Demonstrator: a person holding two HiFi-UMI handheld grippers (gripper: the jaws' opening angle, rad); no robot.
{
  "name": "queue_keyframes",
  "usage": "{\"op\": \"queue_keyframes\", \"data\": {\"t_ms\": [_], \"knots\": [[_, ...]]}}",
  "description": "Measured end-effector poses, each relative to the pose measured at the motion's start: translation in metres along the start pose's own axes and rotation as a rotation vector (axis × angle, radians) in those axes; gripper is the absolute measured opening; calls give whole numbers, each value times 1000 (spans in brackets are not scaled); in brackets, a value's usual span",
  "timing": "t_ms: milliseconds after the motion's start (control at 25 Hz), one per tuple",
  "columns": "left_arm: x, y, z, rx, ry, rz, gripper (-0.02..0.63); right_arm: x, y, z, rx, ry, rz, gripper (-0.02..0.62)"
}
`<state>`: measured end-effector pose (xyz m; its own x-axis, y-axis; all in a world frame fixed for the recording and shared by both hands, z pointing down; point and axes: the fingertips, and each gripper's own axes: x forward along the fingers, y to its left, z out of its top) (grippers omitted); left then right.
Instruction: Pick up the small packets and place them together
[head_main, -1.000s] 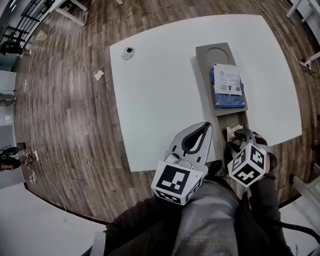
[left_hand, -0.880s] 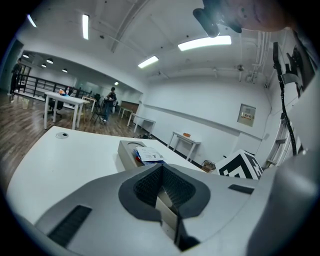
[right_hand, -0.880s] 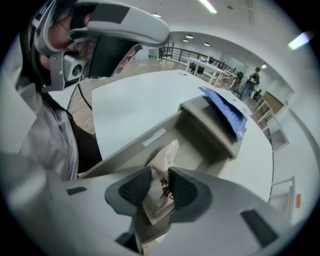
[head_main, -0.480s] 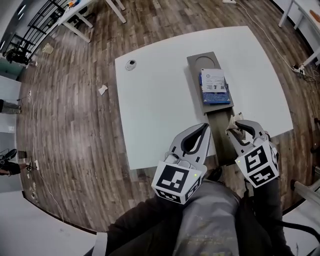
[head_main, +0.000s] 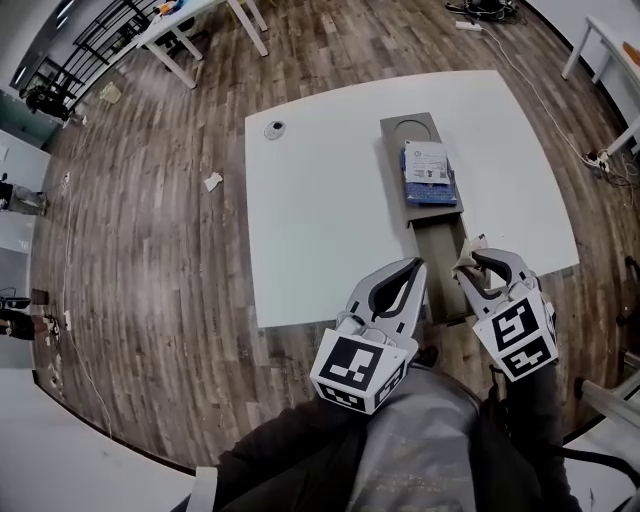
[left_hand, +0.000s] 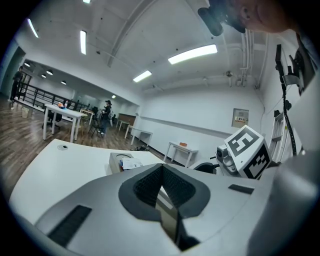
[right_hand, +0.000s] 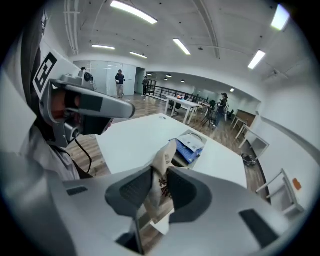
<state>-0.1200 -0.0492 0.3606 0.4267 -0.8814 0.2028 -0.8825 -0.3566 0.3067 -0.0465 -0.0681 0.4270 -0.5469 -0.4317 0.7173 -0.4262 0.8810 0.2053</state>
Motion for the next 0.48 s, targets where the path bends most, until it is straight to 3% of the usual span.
{"op": "queue_keyframes", "data": {"t_ms": [480], "knots": [[24, 49, 5, -10, 61, 28, 3, 45, -15, 26, 23, -3, 37, 109]]}}
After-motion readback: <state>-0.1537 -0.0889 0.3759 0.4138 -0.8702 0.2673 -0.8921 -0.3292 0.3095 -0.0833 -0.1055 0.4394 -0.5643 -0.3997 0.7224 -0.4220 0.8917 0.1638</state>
